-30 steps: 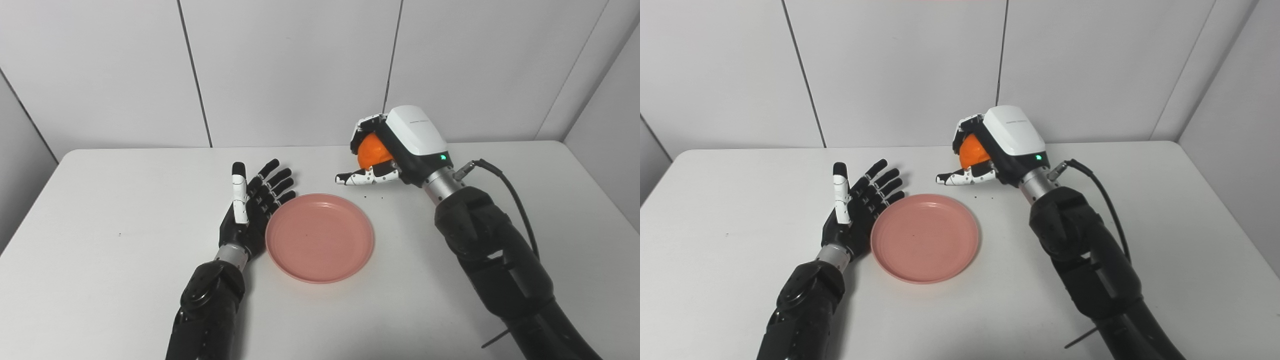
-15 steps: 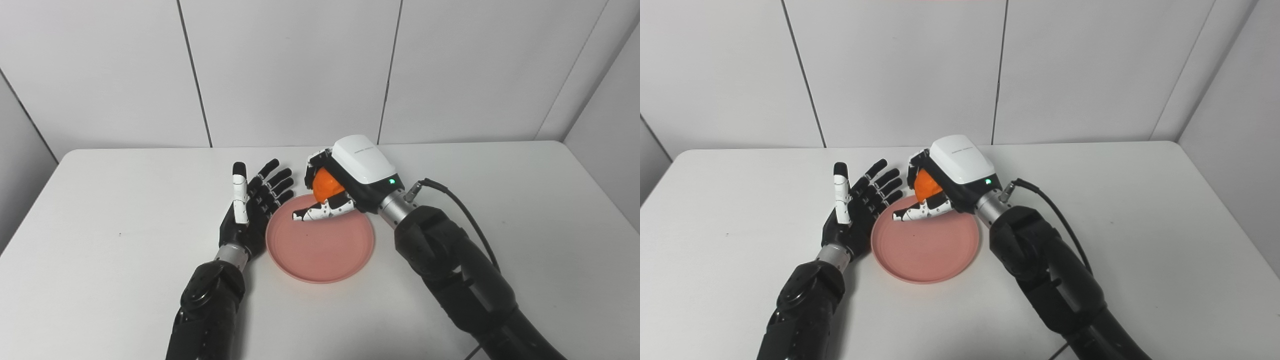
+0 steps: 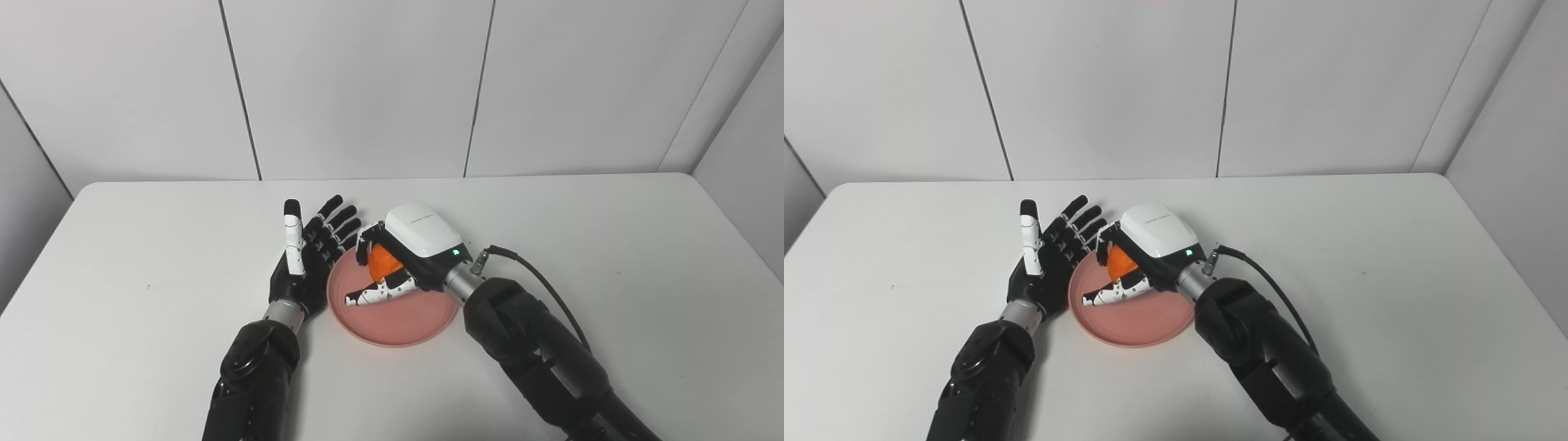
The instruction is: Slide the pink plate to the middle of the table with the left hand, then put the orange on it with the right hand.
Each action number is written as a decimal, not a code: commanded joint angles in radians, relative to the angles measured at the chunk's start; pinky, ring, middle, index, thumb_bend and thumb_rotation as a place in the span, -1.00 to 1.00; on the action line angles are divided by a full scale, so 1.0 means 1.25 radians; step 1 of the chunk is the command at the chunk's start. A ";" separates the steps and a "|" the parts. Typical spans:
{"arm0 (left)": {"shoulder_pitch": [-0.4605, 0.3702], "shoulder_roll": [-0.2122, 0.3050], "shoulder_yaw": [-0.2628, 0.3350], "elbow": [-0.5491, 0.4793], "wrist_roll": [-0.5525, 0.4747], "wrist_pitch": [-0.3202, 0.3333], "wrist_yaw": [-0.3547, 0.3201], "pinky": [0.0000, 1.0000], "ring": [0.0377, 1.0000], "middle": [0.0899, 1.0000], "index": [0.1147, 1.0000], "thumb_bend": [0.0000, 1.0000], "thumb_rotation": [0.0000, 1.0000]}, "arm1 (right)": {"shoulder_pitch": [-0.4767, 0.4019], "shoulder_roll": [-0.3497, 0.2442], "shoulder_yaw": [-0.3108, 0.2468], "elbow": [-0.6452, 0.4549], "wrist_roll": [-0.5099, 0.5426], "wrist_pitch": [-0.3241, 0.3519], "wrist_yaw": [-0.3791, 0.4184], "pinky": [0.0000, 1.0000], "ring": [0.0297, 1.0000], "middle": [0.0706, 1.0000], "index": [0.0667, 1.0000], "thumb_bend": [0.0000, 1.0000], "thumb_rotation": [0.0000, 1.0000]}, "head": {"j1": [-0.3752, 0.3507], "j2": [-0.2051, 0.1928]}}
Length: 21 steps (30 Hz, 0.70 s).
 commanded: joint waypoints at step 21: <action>0.038 -0.002 -0.001 0.027 0.011 0.052 0.022 0.56 0.69 0.68 0.62 0.93 0.91 | -0.015 0.005 0.013 0.029 -0.016 -0.054 -0.071 -0.52 -0.43 -0.35 -0.20 0.05 0.44 | -0.003 0.001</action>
